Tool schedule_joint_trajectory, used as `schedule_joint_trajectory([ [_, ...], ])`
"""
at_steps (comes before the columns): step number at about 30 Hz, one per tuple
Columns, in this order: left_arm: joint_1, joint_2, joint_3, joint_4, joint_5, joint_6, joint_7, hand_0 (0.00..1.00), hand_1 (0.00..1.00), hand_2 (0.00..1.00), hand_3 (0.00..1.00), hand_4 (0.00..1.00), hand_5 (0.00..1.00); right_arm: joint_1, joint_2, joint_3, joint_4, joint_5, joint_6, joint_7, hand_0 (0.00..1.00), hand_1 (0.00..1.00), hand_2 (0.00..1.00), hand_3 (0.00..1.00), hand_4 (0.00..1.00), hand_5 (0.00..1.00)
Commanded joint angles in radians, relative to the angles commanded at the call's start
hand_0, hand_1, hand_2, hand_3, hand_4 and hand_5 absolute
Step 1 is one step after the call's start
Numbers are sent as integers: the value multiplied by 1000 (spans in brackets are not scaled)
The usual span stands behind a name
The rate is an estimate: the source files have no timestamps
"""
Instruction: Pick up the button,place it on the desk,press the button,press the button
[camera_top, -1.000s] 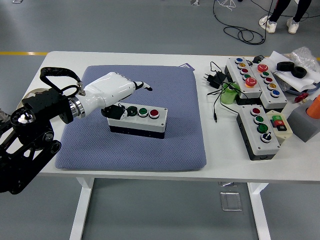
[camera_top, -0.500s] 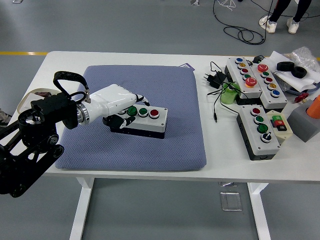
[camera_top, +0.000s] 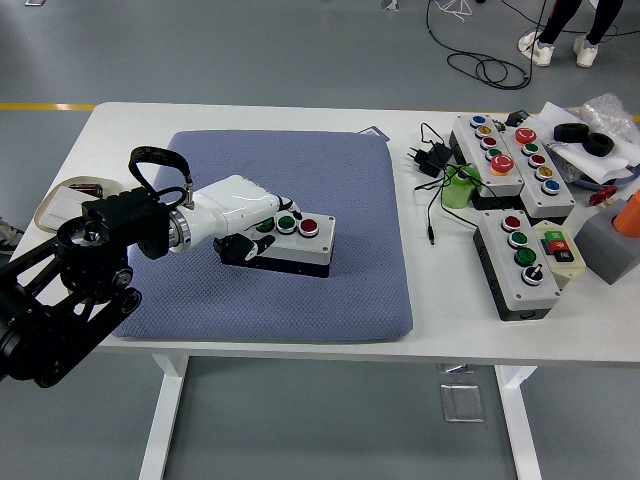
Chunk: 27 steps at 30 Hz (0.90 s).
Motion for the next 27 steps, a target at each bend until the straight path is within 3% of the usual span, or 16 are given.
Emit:
schedule_joint_trajectory([
  [13,-7,-7,1,51,0,-6,7,87,2,2,801,479,2,1,-1,-4,0,4,0,0,660,635,658,577,360,226],
  [27,-10,-5,19,62,0,-40,6,89,2,2,794,483,2,1,-1,0,0,-1,0,0,660,635,658,576,362,231],
])
